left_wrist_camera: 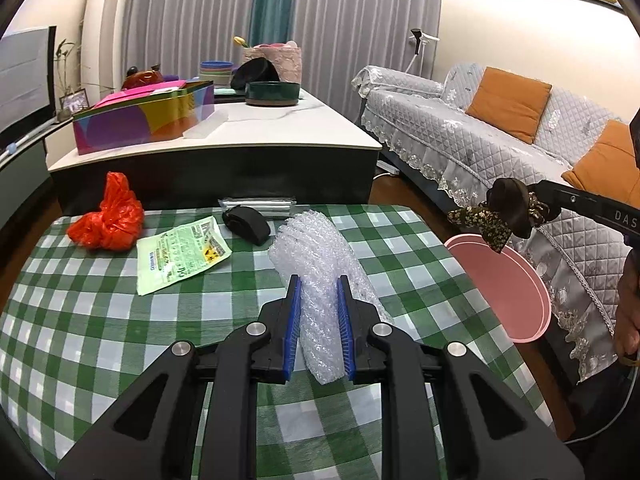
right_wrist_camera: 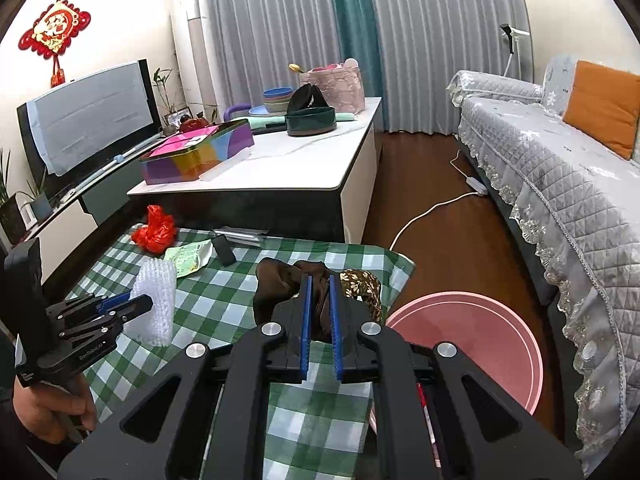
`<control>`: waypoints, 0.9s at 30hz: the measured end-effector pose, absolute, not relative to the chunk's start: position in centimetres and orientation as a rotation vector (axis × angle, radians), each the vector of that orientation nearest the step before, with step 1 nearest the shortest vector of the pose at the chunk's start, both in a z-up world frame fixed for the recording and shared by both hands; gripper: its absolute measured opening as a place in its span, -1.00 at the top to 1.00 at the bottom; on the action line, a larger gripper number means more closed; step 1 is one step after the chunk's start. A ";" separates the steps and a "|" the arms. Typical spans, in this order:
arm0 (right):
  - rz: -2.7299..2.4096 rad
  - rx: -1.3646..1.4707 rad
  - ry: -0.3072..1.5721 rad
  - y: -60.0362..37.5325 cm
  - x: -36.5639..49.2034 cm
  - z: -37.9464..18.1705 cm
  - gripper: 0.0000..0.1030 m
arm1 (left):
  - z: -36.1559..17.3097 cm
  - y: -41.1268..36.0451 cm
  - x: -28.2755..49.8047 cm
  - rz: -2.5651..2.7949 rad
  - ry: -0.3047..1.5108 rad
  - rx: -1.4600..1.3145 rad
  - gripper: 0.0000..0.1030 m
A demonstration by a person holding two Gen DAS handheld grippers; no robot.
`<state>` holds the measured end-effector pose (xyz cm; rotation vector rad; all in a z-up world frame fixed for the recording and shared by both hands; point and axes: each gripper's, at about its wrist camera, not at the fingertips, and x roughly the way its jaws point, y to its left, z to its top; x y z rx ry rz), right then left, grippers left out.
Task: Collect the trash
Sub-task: 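Carry the foam net and brown cloth over the pink bin with both grippers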
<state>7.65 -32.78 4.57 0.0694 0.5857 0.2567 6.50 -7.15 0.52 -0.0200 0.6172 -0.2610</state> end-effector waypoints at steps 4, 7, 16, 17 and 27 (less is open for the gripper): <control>0.247 0.075 0.588 -33.4 7.6 4.4 0.82 | 0.3 -7.8 6.8 -0.271 0.621 -0.020 0.66; 0.236 0.084 0.588 -34.1 7.7 4.3 0.82 | 0.2 -8.2 7.2 -0.278 0.623 -0.023 0.66; 0.196 0.101 0.587 -36.3 7.3 4.1 0.82 | 0.1 -9.9 8.0 -0.298 0.625 -0.027 0.66; 0.193 0.102 0.587 -36.4 7.2 4.1 0.82 | 0.1 -10.1 8.0 -0.300 0.626 -0.027 0.66; 0.150 0.128 0.582 -39.1 6.5 4.1 0.82 | -0.1 -12.2 8.4 -0.328 0.627 -0.014 0.66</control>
